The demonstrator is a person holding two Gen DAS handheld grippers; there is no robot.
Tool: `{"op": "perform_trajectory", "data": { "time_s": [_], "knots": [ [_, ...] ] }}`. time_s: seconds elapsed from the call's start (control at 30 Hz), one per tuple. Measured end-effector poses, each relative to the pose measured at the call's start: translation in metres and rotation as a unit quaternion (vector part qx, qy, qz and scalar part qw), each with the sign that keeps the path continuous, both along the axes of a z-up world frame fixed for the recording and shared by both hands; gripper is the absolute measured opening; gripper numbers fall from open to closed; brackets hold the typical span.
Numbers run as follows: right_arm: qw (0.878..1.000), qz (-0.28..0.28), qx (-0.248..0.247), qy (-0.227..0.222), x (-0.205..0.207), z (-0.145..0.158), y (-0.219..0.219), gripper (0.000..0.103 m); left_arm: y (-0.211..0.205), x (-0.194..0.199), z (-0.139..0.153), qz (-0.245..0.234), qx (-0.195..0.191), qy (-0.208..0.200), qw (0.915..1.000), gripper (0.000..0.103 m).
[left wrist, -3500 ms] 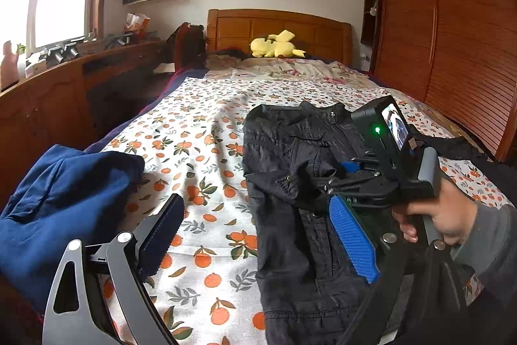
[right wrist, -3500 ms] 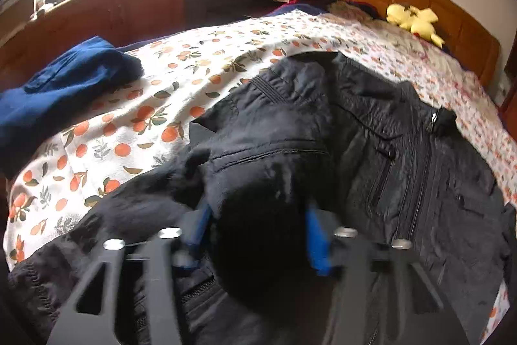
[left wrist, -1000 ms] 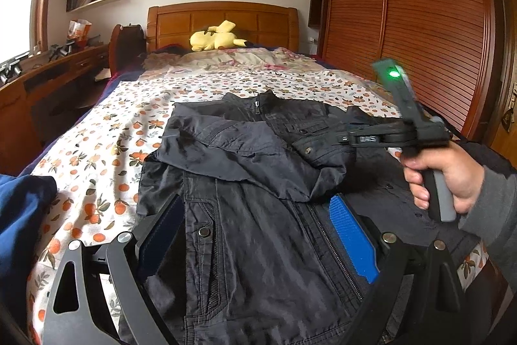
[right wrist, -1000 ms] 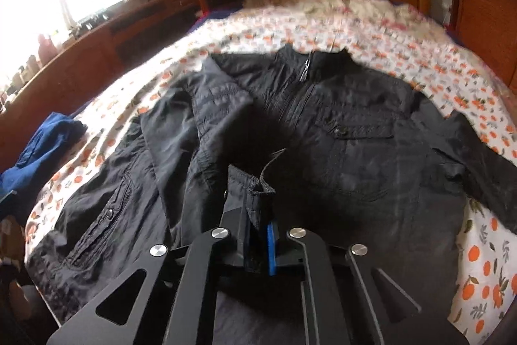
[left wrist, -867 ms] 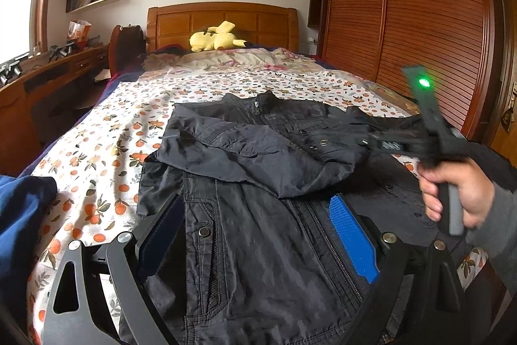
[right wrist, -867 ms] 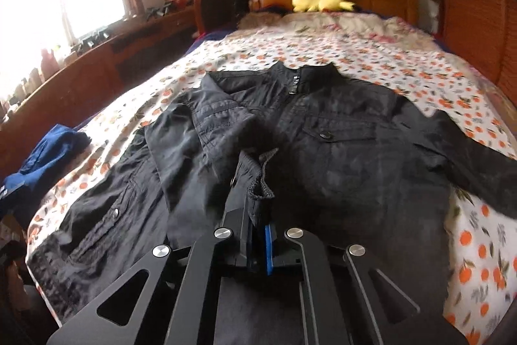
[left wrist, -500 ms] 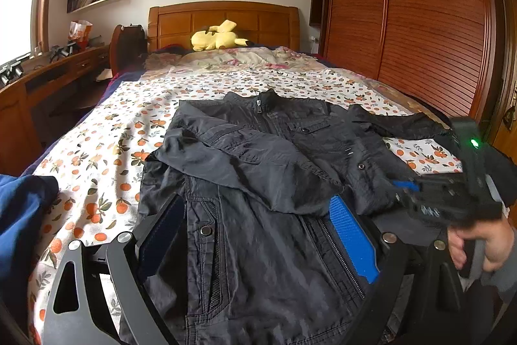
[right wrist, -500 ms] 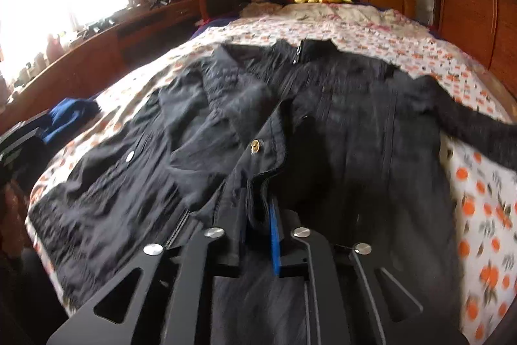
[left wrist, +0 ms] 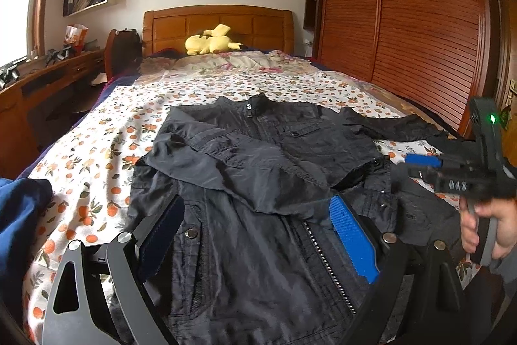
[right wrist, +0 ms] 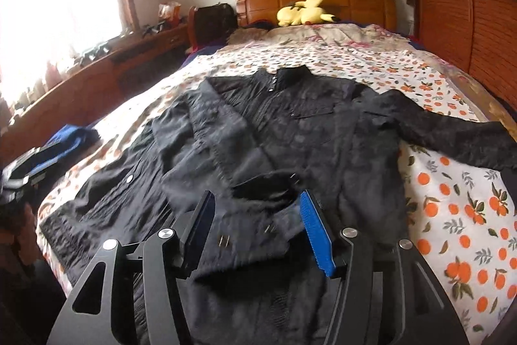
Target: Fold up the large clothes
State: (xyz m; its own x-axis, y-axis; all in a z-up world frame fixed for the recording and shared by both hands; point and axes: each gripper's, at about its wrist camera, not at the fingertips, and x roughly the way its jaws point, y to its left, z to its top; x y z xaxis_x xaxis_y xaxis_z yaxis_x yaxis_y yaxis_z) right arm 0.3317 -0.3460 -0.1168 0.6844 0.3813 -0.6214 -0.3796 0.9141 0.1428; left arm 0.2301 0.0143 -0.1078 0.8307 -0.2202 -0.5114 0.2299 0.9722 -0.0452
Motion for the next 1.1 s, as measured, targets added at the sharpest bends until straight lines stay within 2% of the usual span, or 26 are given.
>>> {"op": "perform_trajectory", "data": {
  "time_s": [0.17, 0.3, 0.43, 0.5, 0.53, 0.57, 0.7, 0.9, 1.1],
  "knots": [
    [1.000, -0.005, -0.012, -0.010, 0.014, -0.001, -0.002, 0.049, -0.014, -0.003, 0.000, -0.014, 0.001, -0.004, 0.9999, 0.093],
    [1.000, -0.007, -0.023, -0.006, 0.040, -0.004, -0.002, 0.037, -0.024, -0.007, 0.004, -0.024, -0.004, -0.005, 0.9997, 0.093],
    [0.998, 0.019, -0.030, 0.045, 0.074, -0.019, 0.004, 0.029, -0.035, -0.012, 0.011, -0.037, 0.001, -0.013, 0.9992, 0.093],
    [0.996, 0.038, -0.032, 0.069, 0.081, -0.028, 0.007, 0.012, -0.037, -0.012, 0.016, -0.035, 0.005, -0.020, 0.9992, 0.093],
    [0.993, 0.058, -0.028, 0.097, 0.084, -0.036, 0.010, 0.009, -0.039, -0.012, 0.018, -0.033, 0.011, -0.023, 0.9991, 0.093],
    [0.991, 0.069, -0.029, 0.112, 0.083, -0.042, 0.013, 0.001, -0.040, -0.011, 0.021, -0.032, 0.016, -0.026, 0.9990, 0.093],
    [0.986, 0.091, -0.051, 0.132, 0.071, -0.061, 0.023, 0.000, -0.042, -0.009, 0.025, -0.030, 0.031, -0.030, 0.9986, 0.093],
    [0.986, 0.091, -0.039, 0.135, 0.067, -0.070, 0.019, 0.000, -0.043, 0.009, 0.017, -0.031, 0.015, -0.011, 0.9994, 0.094],
    [0.988, 0.089, -0.034, 0.125, 0.063, -0.072, 0.017, 0.000, -0.050, 0.036, -0.002, -0.029, 0.024, -0.006, 0.9993, 0.094]
  ]
}}
